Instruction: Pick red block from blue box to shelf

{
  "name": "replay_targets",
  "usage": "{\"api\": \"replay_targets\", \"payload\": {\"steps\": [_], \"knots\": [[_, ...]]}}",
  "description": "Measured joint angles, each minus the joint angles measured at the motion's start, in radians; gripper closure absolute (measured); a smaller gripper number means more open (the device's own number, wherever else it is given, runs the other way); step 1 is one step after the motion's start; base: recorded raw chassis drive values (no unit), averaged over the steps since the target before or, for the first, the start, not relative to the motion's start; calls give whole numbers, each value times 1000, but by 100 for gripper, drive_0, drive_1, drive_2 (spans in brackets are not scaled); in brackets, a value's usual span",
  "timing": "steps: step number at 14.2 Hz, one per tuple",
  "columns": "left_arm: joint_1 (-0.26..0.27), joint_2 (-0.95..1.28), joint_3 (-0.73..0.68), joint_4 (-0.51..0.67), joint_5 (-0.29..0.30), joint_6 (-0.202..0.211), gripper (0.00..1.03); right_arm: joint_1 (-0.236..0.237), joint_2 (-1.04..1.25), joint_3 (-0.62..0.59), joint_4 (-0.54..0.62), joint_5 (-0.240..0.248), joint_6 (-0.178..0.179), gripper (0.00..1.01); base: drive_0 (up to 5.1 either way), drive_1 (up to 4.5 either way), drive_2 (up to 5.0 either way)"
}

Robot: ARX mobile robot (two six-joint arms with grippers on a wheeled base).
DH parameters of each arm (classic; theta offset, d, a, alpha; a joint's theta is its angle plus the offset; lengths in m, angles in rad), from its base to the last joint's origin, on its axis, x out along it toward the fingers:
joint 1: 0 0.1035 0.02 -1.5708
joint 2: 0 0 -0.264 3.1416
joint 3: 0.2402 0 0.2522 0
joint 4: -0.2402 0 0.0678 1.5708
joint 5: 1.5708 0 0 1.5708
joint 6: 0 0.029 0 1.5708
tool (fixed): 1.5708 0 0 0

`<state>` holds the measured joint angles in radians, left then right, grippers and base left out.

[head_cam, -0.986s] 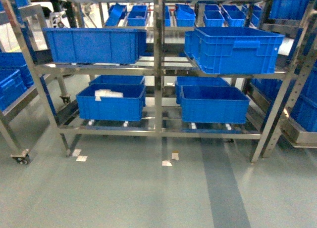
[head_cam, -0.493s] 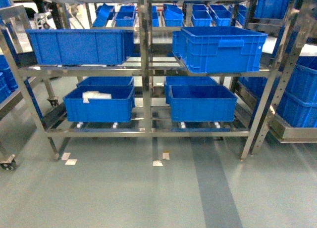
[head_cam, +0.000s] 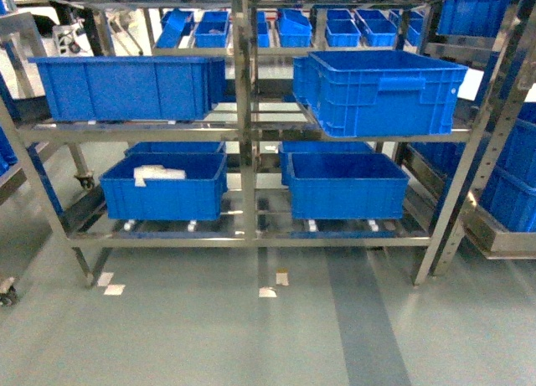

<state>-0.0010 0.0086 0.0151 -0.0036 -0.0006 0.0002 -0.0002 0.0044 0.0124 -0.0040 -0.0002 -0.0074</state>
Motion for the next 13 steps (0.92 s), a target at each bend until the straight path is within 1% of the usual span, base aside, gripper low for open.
{"api": "replay_targets", "payload": {"steps": [13], "knots": [[0, 0, 0, 0, 0, 0, 5, 0, 0, 0, 0, 0, 0, 62, -1, 419, -421]]}}
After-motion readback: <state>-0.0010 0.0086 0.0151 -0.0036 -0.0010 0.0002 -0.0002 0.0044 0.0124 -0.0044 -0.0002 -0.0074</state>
